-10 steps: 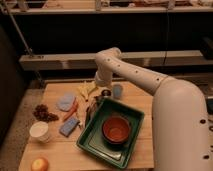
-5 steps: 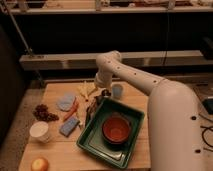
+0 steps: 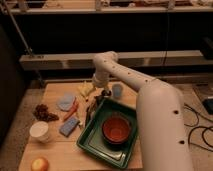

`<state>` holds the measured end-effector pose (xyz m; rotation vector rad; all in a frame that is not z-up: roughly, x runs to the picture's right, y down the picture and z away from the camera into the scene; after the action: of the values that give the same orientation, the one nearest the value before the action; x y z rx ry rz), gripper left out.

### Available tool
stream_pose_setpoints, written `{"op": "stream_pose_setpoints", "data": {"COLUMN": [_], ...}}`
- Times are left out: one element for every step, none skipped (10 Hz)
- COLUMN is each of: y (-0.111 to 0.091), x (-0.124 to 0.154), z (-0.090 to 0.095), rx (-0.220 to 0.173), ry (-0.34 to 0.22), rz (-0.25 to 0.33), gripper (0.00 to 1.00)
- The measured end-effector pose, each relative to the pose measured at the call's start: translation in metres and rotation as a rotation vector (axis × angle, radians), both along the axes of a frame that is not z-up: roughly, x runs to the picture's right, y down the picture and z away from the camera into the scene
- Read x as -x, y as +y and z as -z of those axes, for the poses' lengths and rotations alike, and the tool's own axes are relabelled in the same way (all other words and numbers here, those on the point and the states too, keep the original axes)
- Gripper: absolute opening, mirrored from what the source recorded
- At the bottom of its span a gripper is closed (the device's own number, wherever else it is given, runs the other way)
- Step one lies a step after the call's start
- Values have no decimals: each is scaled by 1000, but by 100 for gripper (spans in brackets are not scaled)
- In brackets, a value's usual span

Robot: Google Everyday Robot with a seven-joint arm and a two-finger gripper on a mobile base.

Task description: Stack cups on top of each other

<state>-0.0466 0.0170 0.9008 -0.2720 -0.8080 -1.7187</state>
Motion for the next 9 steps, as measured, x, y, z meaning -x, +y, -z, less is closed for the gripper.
{"op": "stream_pose_setpoints", "data": {"y": [1, 2, 4, 6, 8, 9, 11, 13, 14], "x": [0, 6, 6, 4, 4, 5, 7, 7, 6], "z": [-4, -10, -15, -18, -22, -23, -25, -27, -28], "rx": [8, 19, 26, 32, 38, 43, 47, 51, 53], "ry": [5, 8, 16, 22, 28, 30, 31, 33, 36], "rz": [3, 10, 13, 13, 14, 16, 16, 14, 12], "gripper": [80, 80, 80, 80, 80, 80, 80, 78, 72]}}
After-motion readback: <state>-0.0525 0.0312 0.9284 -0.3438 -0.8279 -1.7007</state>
